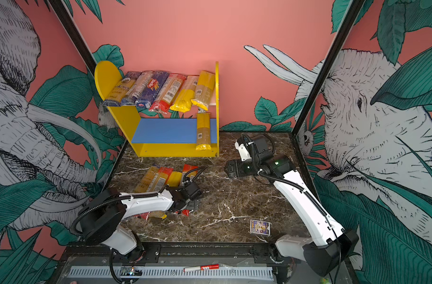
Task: Arrange pasta packages on shelves
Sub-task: Pick up the pasta bag from the center of the table.
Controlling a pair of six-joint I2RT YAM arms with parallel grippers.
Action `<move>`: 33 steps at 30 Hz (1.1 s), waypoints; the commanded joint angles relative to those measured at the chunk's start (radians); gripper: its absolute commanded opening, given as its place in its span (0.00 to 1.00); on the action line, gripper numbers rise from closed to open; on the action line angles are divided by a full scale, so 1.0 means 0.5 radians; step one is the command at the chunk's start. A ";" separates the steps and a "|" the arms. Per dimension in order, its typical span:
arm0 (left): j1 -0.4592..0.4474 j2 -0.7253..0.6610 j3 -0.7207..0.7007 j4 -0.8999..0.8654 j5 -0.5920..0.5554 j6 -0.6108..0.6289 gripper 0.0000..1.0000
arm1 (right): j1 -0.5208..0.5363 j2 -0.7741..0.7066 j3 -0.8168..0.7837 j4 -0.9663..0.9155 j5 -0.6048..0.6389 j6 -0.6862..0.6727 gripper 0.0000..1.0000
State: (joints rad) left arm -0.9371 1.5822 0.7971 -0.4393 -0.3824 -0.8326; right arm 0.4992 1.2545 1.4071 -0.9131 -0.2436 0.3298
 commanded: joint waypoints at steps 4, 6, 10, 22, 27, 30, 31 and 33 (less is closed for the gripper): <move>0.048 0.154 -0.019 0.101 0.120 0.025 0.91 | -0.043 -0.002 0.034 -0.045 -0.017 -0.019 0.99; 0.049 0.164 -0.038 0.118 0.144 0.013 0.78 | -0.053 0.005 0.044 -0.053 -0.020 -0.016 0.99; 0.049 0.119 -0.104 0.133 0.167 -0.005 0.41 | -0.067 0.039 0.089 -0.061 -0.080 -0.014 0.99; 0.050 -0.418 -0.329 0.027 0.042 -0.062 0.00 | -0.078 0.198 0.233 -0.012 -0.252 0.007 0.99; 0.051 -0.824 -0.396 -0.033 -0.081 -0.003 0.00 | -0.094 0.280 0.288 0.054 -0.342 0.057 0.99; 0.067 -1.033 -0.383 -0.101 -0.134 0.065 0.00 | -0.102 0.324 0.314 0.101 -0.415 0.108 0.99; 0.073 -1.085 -0.380 -0.111 -0.144 0.086 0.00 | -0.104 0.332 0.315 0.121 -0.438 0.123 0.99; 0.100 -1.232 -0.368 -0.130 -0.166 0.135 0.00 | -0.110 0.340 0.312 0.162 -0.474 0.154 0.99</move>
State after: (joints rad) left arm -0.9005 1.0679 0.5880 -0.5270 -0.3614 -0.7982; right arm 0.4500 1.4239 1.5394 -0.8845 -0.4274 0.3767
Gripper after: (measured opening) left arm 0.229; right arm 0.989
